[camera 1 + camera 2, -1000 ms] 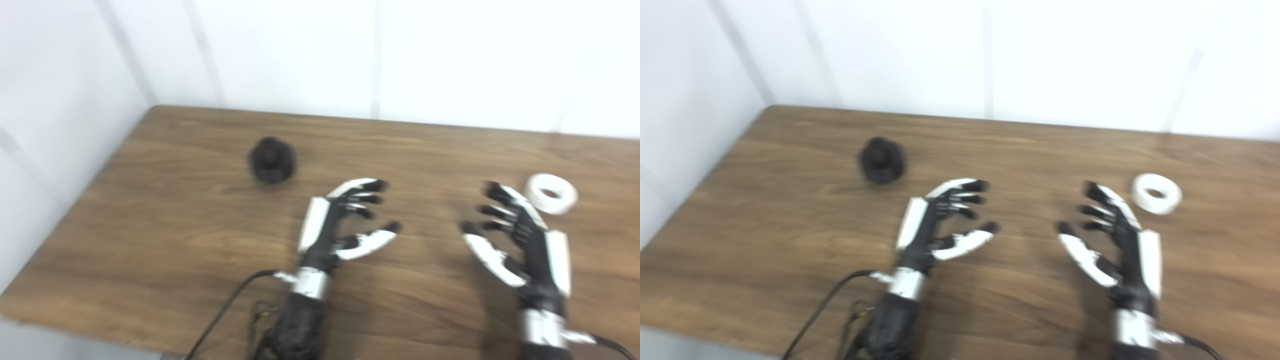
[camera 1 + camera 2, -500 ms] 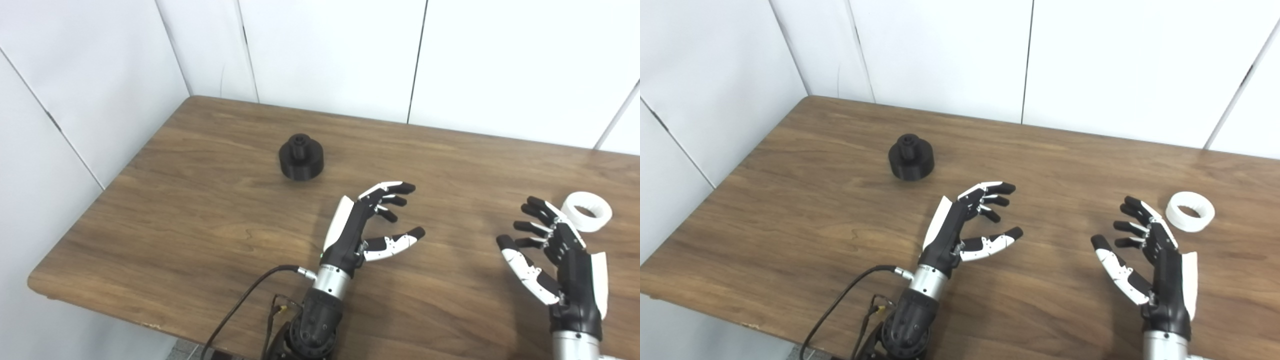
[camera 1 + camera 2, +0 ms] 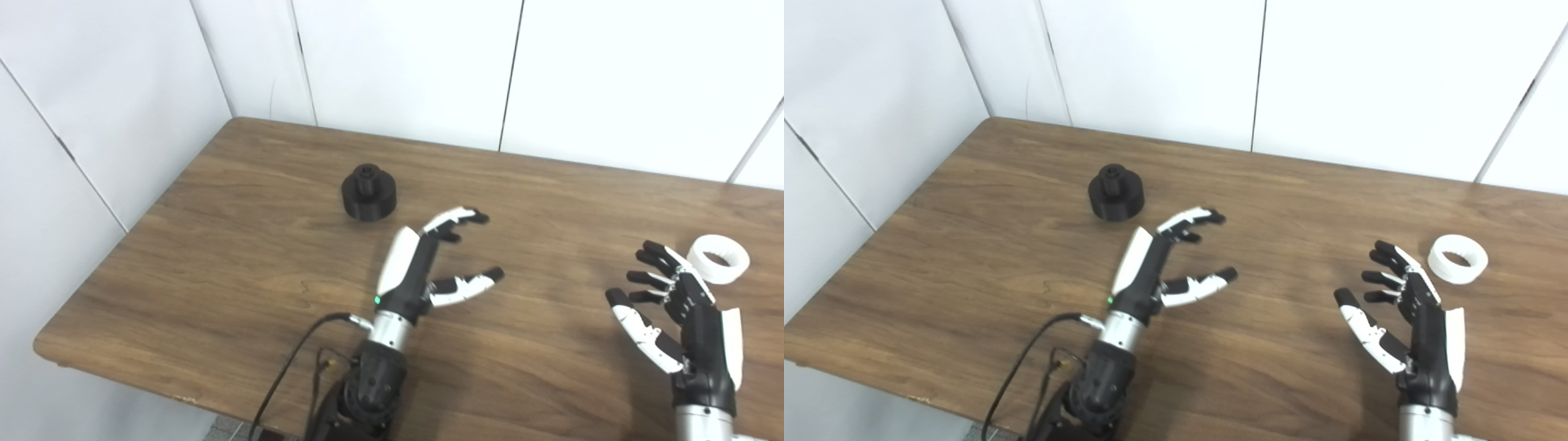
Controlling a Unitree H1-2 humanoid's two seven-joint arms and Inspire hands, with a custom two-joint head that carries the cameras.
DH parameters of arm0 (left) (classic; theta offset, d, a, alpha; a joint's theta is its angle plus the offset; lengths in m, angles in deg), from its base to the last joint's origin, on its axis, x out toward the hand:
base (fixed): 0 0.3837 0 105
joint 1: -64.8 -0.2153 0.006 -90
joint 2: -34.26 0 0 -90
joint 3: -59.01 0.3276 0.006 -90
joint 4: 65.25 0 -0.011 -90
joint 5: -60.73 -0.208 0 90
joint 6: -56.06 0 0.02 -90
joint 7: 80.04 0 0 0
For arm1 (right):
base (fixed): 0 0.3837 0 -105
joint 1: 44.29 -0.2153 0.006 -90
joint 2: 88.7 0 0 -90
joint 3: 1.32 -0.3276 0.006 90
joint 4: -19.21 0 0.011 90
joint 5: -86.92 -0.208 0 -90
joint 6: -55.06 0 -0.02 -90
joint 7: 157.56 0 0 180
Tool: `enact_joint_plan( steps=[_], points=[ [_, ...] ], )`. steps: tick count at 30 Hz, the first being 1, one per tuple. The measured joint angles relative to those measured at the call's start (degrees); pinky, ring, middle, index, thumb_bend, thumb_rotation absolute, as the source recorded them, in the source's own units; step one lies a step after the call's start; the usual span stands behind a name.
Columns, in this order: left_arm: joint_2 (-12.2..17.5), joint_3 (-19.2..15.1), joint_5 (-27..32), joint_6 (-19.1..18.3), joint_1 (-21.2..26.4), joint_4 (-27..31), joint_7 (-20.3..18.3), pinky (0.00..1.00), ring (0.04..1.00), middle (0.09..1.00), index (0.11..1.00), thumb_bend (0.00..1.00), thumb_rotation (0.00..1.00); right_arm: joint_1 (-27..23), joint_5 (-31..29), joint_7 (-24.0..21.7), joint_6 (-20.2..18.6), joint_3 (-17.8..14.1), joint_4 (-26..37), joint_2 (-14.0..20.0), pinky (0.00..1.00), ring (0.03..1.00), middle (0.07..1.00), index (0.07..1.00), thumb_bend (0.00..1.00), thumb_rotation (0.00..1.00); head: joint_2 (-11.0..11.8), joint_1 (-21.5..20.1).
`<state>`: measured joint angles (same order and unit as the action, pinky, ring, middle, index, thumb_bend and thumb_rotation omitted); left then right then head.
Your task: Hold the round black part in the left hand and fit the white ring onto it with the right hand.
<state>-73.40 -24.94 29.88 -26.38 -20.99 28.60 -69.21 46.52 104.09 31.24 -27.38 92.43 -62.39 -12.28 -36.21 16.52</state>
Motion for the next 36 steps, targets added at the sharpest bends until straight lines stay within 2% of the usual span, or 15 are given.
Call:
enact_joint_plan(
  steps=[5,9,15,20,28,34,36],
  points=[
    [3.15,-1.56,-1.54,-3.69,1.52,2.56,-0.39,0.76,0.863,0.880,0.783,0.68,0.26,-0.02,0.00,0.00,0.00,-0.01,0.00,0.00,0.54,0.669,0.772,0.787,0.61,0.34,-0.09,0.26],
    [6.22,-2.98,-2.25,-5.19,2.44,3.54,-0.87,0.82,0.899,0.901,0.809,0.67,0.28,-0.01,-0.06,-0.03,0.01,-0.02,-0.01,0.00,0.54,0.674,0.775,0.790,0.63,0.36,0.09,0.18],
    [9.86,-5.57,-2.55,-7.58,3.51,6.50,-2.07,0.80,0.898,0.900,0.803,0.69,0.29,-0.20,-0.02,-0.01,0.44,-0.02,-0.41,0.00,0.53,0.665,0.774,0.786,0.62,0.34,0.26,0.44],
    [12.35,-7.18,-4.76,-7.58,5.69,6.23,-0.55,0.82,0.908,0.913,0.818,0.69,0.29,-0.37,-0.08,-0.01,0.47,-0.03,-0.59,-0.01,0.53,0.668,0.780,0.787,0.62,0.35,0.44,0.53],
    [17.53,-9.89,-6.90,-7.61,9.24,3.42,0.30,0.82,0.936,0.944,0.843,0.71,0.37,-0.58,-0.17,0.01,0.49,-0.02,-0.79,-0.03,0.53,0.665,0.777,0.785,0.62,0.33,0.79,0.88],
    [21.57,-9.85,-9.94,-8.66,11.36,1.16,0.27,0.83,0.988,0.990,0.862,0.75,0.40,-0.76,-0.16,0.09,0.61,-0.02,-1.00,-0.04,0.53,0.666,0.781,0.790,0.62,0.35,0.88,0.79],
    [22.38,-9.53,-10.37,-9.01,11.96,0.21,0.02,0.82,0.986,0.998,0.868,0.76,0.38,-0.82,-0.16,0.10,0.62,-0.01,-1.07,-0.07,0.53,0.667,0.781,0.791,0.62,0.37,1.05,0.79]
  ],
)
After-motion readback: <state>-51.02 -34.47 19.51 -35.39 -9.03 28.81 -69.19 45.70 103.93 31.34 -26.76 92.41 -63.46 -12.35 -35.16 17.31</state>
